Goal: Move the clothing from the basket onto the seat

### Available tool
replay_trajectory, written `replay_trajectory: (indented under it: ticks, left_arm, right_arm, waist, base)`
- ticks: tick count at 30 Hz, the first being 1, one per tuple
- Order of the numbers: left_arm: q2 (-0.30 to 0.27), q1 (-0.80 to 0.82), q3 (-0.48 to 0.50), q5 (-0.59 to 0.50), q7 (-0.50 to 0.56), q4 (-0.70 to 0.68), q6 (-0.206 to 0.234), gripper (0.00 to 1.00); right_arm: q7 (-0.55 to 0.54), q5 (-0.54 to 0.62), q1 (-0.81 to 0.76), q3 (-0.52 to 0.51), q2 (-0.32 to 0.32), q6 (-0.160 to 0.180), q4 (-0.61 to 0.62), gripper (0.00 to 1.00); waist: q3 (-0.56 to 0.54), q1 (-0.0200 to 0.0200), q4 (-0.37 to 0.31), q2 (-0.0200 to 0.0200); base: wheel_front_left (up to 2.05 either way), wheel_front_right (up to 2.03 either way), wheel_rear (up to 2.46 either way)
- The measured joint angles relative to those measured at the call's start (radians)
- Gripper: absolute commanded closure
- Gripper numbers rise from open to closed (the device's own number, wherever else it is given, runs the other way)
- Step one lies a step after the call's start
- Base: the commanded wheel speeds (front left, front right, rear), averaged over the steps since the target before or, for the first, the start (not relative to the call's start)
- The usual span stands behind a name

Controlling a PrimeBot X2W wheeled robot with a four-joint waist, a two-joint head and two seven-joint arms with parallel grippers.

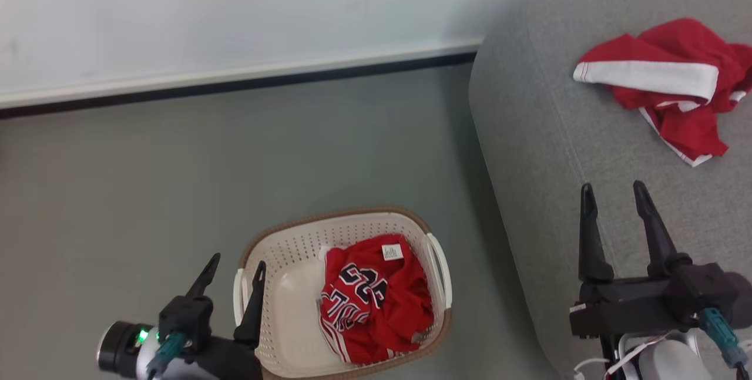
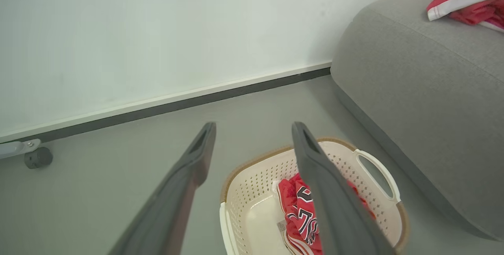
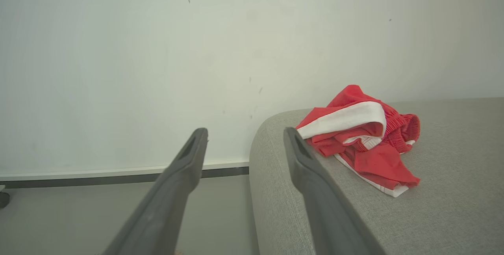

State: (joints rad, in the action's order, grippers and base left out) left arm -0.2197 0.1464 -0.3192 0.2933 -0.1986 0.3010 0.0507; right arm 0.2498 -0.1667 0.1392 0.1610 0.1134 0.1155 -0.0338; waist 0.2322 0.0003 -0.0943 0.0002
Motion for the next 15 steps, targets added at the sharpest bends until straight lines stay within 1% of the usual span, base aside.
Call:
replay_trajectory:
  ticks: [9, 15]
  left_arm:
    - [0.003, 0.124, -0.089, -0.072, 0.058, 0.128, -0.049, 0.00]
    - [0.012, 0.204, -0.121, -0.110, 0.101, 0.217, -0.060, 0.00]
  right_arm:
    - [0.007, 0.026, 0.079, -0.004, -0.004, 0.000, 0.035, 0.00]
    - [0.007, 0.027, 0.112, -0.011, -0.011, 0.000, 0.068, 0.00]
  waist:
    - [0.128, 0.0000, -0.041, 0.0000]
    - [0.215, -0.0001, -0.075, 0.0000]
  base:
    - [0.00, 0.00, 0.00]
    - [0.00, 0.00, 0.00]
